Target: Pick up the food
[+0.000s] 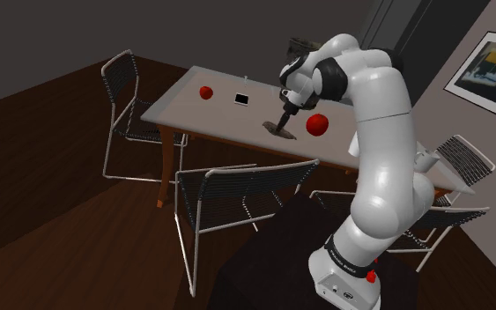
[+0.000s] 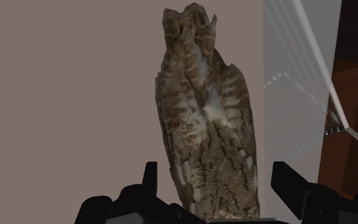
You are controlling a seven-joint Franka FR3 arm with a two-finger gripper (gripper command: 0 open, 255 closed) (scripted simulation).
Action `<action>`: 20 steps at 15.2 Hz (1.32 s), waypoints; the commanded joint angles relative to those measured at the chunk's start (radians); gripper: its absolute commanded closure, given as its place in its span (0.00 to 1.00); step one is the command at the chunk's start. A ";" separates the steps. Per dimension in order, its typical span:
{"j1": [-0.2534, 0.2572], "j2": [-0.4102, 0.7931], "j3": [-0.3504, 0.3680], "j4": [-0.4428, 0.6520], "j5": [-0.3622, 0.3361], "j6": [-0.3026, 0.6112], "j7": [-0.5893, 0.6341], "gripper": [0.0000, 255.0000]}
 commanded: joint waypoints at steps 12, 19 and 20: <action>-0.003 0.017 0.009 -0.010 0.013 0.023 -0.013 1.00; 0.007 -0.028 -0.013 0.004 -0.017 -0.027 0.014 1.00; 0.009 -0.035 -0.016 0.006 -0.022 -0.035 0.019 1.00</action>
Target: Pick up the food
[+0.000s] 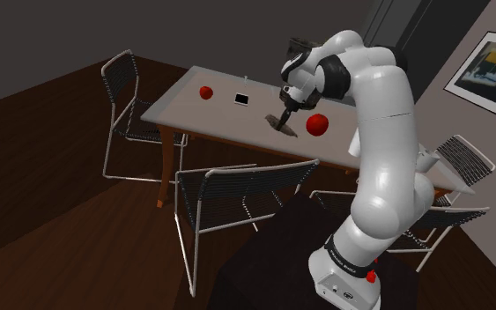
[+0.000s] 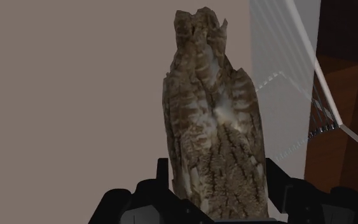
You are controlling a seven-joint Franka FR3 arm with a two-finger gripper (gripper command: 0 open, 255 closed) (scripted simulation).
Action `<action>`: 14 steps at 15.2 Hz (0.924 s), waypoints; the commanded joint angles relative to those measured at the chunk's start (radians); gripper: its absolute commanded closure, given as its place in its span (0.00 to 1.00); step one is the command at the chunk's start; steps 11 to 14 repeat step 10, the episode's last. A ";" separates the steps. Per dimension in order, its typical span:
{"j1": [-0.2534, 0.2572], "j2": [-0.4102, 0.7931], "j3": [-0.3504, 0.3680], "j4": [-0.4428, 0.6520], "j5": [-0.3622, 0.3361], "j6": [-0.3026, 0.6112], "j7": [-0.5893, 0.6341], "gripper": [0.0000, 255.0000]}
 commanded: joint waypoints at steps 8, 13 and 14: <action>0.011 -0.057 -0.026 0.033 -0.041 -0.076 0.039 1.00; 0.011 -0.058 -0.027 0.034 -0.042 -0.078 0.040 1.00; 0.011 -0.058 -0.027 0.034 -0.042 -0.078 0.040 1.00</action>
